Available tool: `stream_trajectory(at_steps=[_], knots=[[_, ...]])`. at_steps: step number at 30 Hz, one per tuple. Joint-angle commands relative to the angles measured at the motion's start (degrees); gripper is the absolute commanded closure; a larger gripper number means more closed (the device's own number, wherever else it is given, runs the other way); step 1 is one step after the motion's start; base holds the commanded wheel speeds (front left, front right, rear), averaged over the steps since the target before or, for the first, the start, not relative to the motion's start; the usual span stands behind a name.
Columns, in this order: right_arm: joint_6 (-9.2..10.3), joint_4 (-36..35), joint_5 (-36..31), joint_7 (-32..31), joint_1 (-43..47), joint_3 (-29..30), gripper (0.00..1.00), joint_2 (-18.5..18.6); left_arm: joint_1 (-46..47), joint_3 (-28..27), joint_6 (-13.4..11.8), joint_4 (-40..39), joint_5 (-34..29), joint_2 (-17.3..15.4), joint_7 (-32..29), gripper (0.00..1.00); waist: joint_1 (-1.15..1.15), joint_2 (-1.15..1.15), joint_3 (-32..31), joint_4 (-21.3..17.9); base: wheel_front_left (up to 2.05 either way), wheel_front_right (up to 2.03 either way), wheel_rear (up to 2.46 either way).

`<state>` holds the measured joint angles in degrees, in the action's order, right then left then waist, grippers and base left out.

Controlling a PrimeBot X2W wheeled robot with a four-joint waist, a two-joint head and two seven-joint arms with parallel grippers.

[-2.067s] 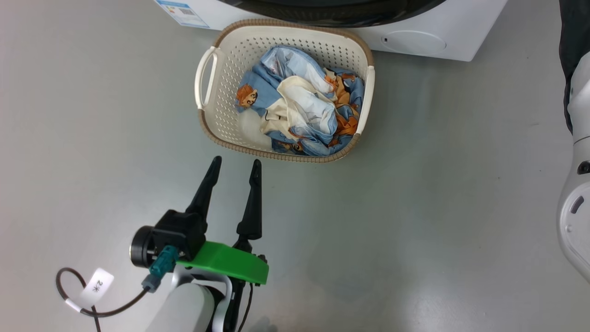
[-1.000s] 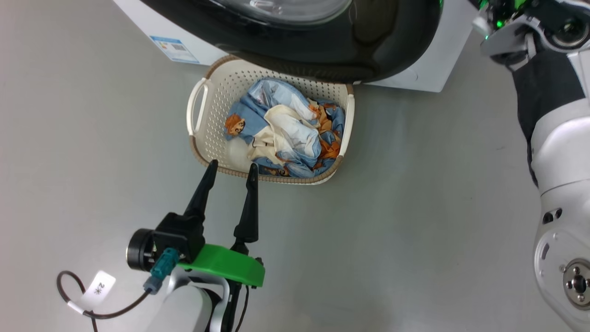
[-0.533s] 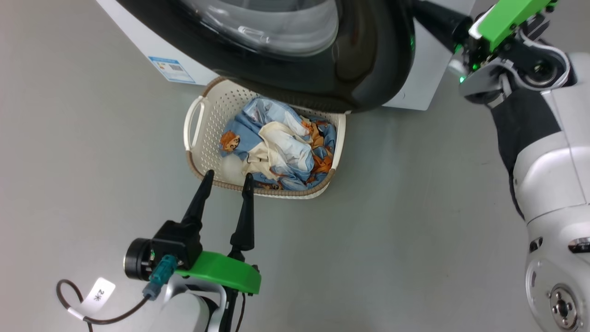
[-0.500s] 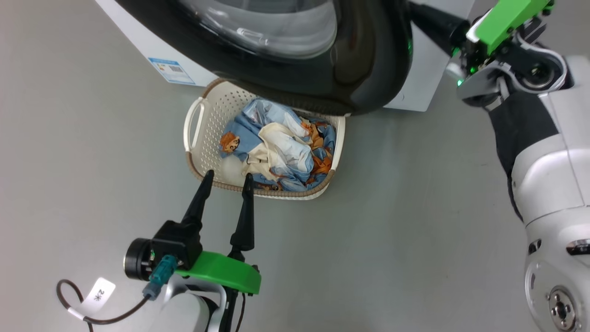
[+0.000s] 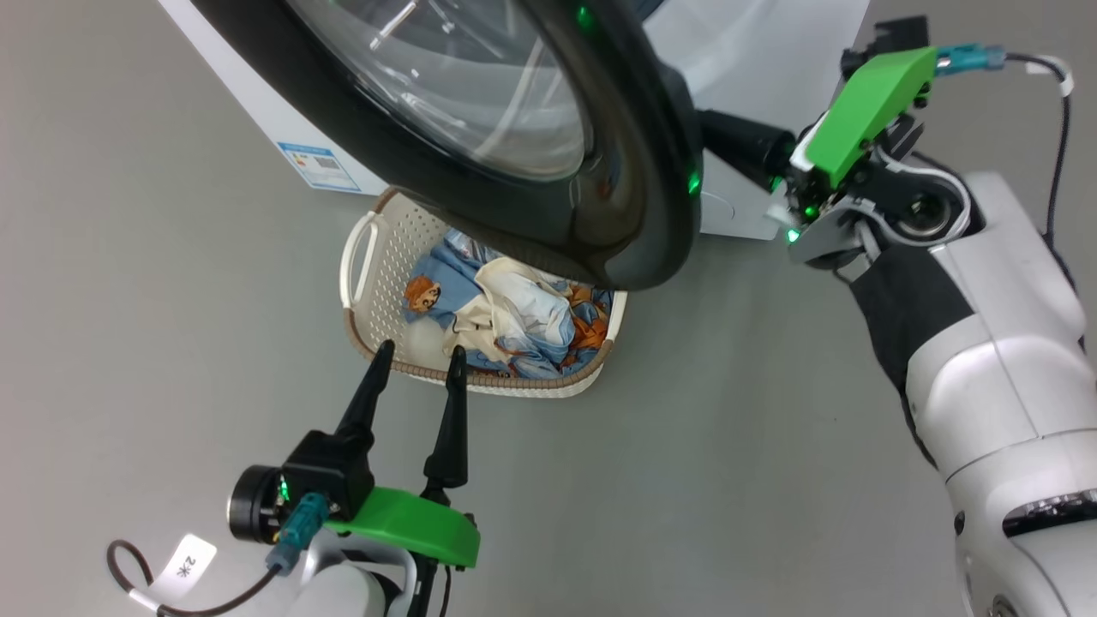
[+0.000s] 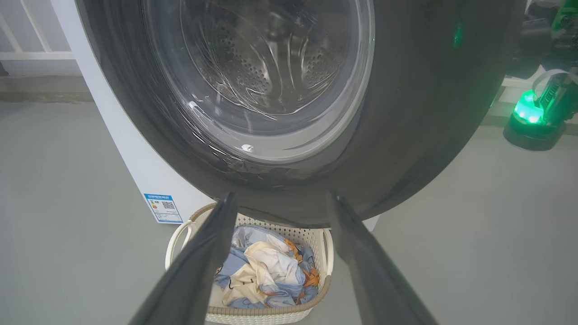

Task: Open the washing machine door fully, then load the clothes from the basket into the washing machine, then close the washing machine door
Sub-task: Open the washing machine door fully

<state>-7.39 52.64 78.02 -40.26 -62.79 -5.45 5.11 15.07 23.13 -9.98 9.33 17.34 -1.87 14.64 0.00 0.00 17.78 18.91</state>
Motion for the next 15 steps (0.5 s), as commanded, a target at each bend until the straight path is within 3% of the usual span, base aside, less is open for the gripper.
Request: stream_trajectory(at_steps=[1, 15], knots=[[-0.10, -2.09, 1.25, -0.39, 1.00, -1.95, 1.00, -2.24, -0.54, -2.23, 0.19, -0.96, -0.99, -1.00, 0.36, 0.00, 0.00, 0.00, -0.49, -0.13, 0.00, 0.00, 0.00], [-0.10, -6.06, 12.37, 0.93, 7.80, -14.97, 1.00, -2.24, -2.50, -2.67, 0.81, -0.55, -2.12, -1.00, 0.36, 0.00, 0.00, 0.00, -3.13, -0.27, 0.00, 0.00, 0.00]])
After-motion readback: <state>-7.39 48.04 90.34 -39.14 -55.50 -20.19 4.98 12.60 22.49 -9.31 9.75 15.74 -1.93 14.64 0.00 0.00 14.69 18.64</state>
